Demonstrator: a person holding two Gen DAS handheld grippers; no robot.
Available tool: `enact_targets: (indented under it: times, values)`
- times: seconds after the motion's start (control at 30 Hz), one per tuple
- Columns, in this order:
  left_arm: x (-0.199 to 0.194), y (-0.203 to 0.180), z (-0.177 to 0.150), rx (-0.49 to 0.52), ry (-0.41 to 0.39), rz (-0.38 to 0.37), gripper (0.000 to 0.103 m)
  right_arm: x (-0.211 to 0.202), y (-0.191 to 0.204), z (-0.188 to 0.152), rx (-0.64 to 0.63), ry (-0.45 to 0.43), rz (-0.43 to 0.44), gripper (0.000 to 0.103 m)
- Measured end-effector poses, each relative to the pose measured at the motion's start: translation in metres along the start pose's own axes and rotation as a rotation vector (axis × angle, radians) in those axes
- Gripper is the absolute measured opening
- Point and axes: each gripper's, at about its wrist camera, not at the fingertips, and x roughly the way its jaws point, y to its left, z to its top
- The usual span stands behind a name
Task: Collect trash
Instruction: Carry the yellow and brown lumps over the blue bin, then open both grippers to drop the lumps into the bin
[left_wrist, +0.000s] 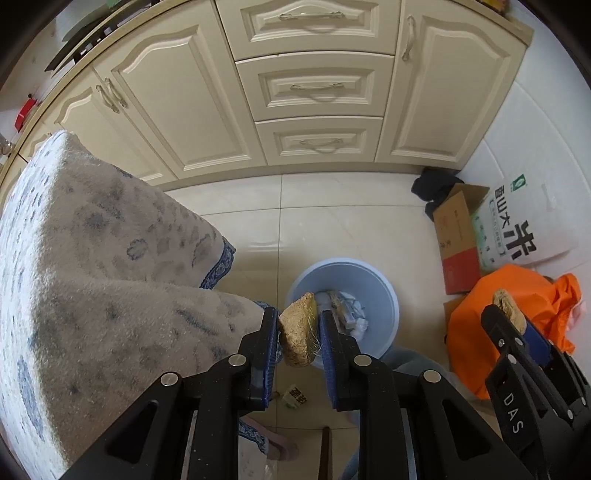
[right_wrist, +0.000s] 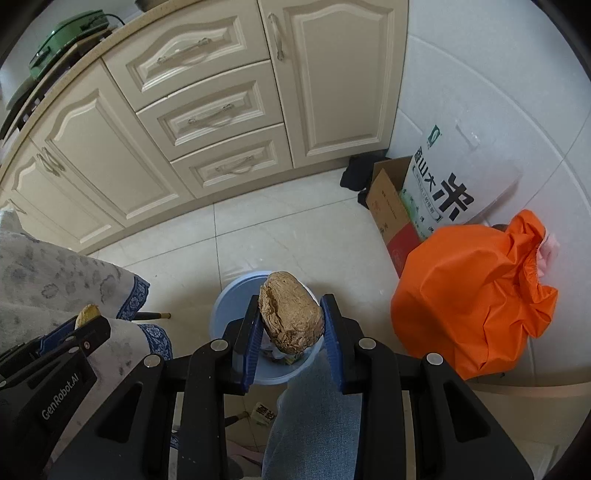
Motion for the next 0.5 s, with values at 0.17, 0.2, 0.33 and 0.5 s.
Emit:
enact_targets:
  times: [0.17, 0.2, 0.33, 0.5]
  values:
    - [-0.003, -0.002, -0.005, 0.005, -0.011, 0.013, 0.068, 0.002, -0.001, 0.000, -0.001, 0.010, 0.000, 0.031]
    - [-0.003, -0.003, -0.006, 0.009, -0.018, 0.017, 0.066, 0.002, 0.000, 0.000, 0.000, 0.010, 0.001, 0.031]
    - [-0.003, -0.003, -0.011, 0.017, -0.006, 0.036, 0.066, 0.003, 0.001, 0.001, -0.004, 0.011, 0.002, 0.031]
    - [-0.003, 0.004, -0.012, 0.014, 0.007, 0.048, 0.066, 0.002, 0.010, 0.000, -0.019, 0.008, 0.020, 0.031]
